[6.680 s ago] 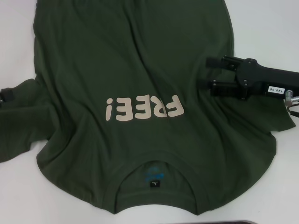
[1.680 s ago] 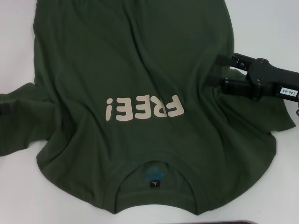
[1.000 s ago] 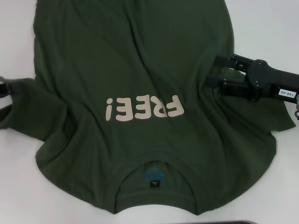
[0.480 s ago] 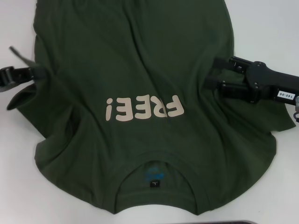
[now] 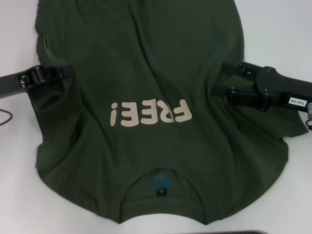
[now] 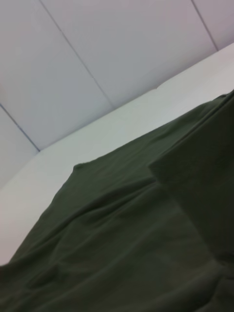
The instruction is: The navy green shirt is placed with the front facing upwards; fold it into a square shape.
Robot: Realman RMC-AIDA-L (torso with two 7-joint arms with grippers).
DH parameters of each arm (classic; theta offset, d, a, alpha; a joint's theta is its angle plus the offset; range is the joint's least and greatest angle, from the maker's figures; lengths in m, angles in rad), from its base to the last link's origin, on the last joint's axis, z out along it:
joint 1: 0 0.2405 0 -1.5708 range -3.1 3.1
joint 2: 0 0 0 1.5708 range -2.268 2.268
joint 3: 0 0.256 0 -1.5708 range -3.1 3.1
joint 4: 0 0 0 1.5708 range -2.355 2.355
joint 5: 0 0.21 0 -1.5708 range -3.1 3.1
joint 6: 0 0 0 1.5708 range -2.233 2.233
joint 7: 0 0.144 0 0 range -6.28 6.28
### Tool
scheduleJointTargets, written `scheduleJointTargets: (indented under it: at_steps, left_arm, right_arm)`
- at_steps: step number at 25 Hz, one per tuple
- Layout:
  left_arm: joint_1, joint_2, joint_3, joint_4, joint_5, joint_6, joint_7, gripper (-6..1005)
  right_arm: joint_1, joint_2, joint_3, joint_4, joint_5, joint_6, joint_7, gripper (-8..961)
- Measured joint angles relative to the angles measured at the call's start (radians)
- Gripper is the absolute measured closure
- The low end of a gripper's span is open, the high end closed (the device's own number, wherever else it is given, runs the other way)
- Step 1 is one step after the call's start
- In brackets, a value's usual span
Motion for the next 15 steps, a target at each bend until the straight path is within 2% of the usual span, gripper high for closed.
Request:
scheduleJointTargets:
  at_steps: [7,15]
  left_arm:
    - [-0.019,-0.033,0.000,-0.030,0.000,-0.068,0.001,986]
    - [-0.051,-0.042,0.000,-0.083,0.001,-0.106,0.002,980]
  right_arm:
    - [-0.002,0.000,0.000,0.000,-0.002,-0.005,0.000,31]
    - [-0.003,0.000,0.000,0.000,-0.001,-0.006,0.000,31]
